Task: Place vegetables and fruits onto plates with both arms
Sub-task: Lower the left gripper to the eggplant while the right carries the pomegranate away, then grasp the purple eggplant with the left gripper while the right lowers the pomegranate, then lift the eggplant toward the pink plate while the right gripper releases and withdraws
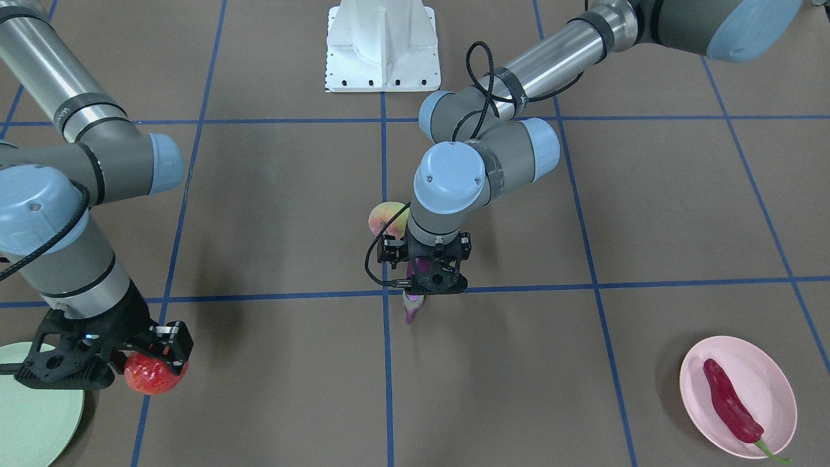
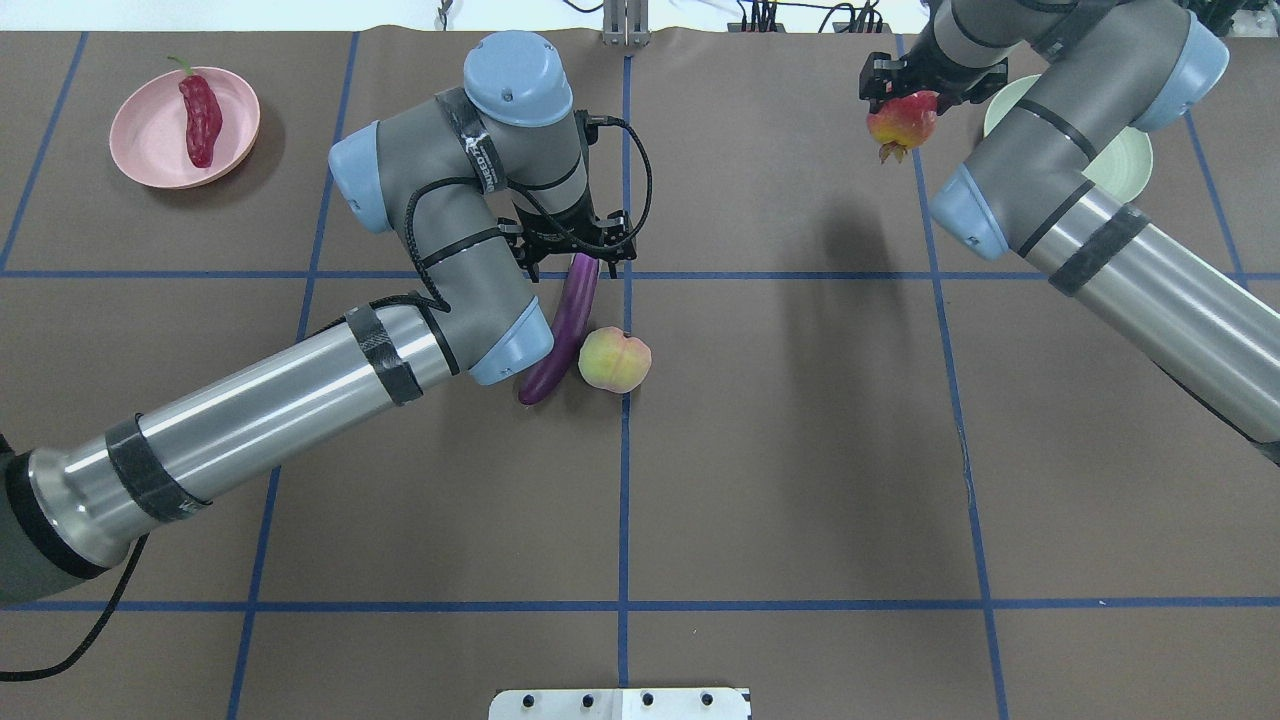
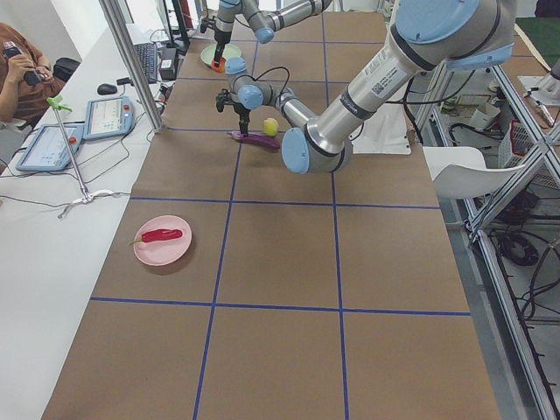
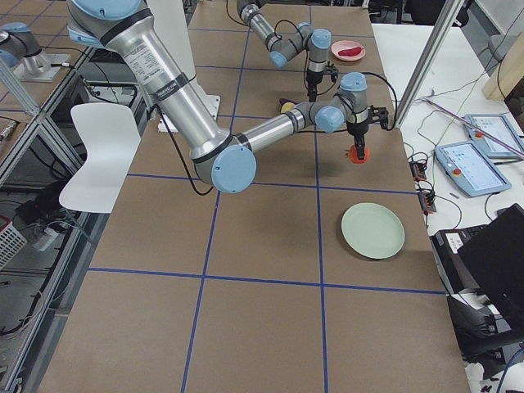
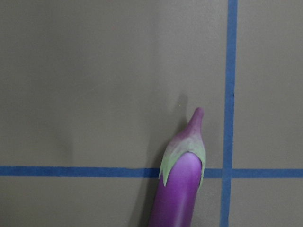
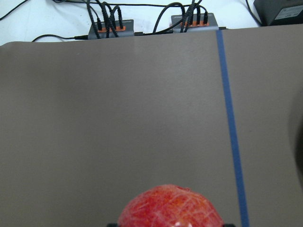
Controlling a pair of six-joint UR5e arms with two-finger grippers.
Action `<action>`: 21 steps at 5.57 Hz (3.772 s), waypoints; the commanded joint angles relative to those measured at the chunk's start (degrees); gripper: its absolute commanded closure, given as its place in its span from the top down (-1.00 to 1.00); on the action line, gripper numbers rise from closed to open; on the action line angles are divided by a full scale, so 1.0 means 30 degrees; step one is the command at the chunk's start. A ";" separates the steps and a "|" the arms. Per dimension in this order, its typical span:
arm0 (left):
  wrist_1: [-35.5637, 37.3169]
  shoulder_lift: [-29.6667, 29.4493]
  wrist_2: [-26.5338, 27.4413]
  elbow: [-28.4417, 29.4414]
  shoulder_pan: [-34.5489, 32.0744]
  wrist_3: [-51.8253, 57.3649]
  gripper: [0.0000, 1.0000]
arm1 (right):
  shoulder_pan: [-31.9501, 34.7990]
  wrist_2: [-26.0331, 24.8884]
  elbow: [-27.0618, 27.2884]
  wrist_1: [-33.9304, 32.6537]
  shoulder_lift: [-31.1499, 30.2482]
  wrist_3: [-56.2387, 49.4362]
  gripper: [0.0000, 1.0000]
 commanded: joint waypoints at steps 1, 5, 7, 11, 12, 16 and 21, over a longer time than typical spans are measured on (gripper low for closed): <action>-0.0412 -0.0237 0.0336 0.0731 0.0125 -0.0042 0.98 | 0.1175 0.0062 -0.1065 0.0061 -0.0303 -0.2211 -1.00; -0.0914 -0.0295 0.1129 0.1408 0.0766 -0.0129 0.94 | 0.2409 0.0063 -0.2766 0.0149 -0.0654 -0.5116 -1.00; -0.0943 -0.0267 0.1305 0.1553 0.0887 -0.0247 0.49 | 0.2558 -0.0288 -0.3150 0.0150 -0.0889 -0.5708 -1.00; -0.0797 -0.0354 0.1950 0.1292 0.0278 -0.0013 -1.00 | 0.2794 -0.0758 -0.5192 0.2096 -0.1122 -0.6531 -1.00; -0.0710 -0.0383 0.1862 0.1291 -0.0395 0.0335 -1.00 | 0.2560 -0.0700 -0.5521 0.2460 -0.1066 -0.6472 -1.00; -0.0621 -0.0413 0.1599 0.1262 -0.1512 0.0836 -1.00 | 0.1680 -0.0554 -0.5234 0.2435 -0.0890 -0.5947 0.98; 0.0221 -0.0384 0.0044 0.1669 -0.5461 0.3261 -1.00 | 0.2736 0.6468 -0.0436 -0.1341 -0.0802 -0.3505 0.99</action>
